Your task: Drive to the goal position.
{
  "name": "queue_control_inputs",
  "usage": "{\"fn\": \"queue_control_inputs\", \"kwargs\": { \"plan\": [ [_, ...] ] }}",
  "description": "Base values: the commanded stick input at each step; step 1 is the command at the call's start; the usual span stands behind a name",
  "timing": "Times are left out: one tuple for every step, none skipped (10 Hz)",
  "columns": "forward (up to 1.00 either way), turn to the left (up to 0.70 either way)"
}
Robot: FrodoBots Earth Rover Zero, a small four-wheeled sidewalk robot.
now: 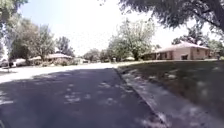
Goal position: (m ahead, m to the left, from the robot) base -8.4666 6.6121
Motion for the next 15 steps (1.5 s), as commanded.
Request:
{"fn": "queue_control_inputs", "kwargs": {
  "plan": [
    [0.7,0.29],
    [0.7,0.23],
    [0.7,0.06],
    [0.7,0.0],
    [0.7,0.0],
    [0.63,0.0],
    [0.09,0.0],
    [0.0,0.0],
    [0.0,0.0],
    [0.0,0.51],
    [0.0,0.7],
    [0.0,0.7],
    [0.0,0.7],
    [0.0,0.7],
    [0.0,0.7]
  ]
}}
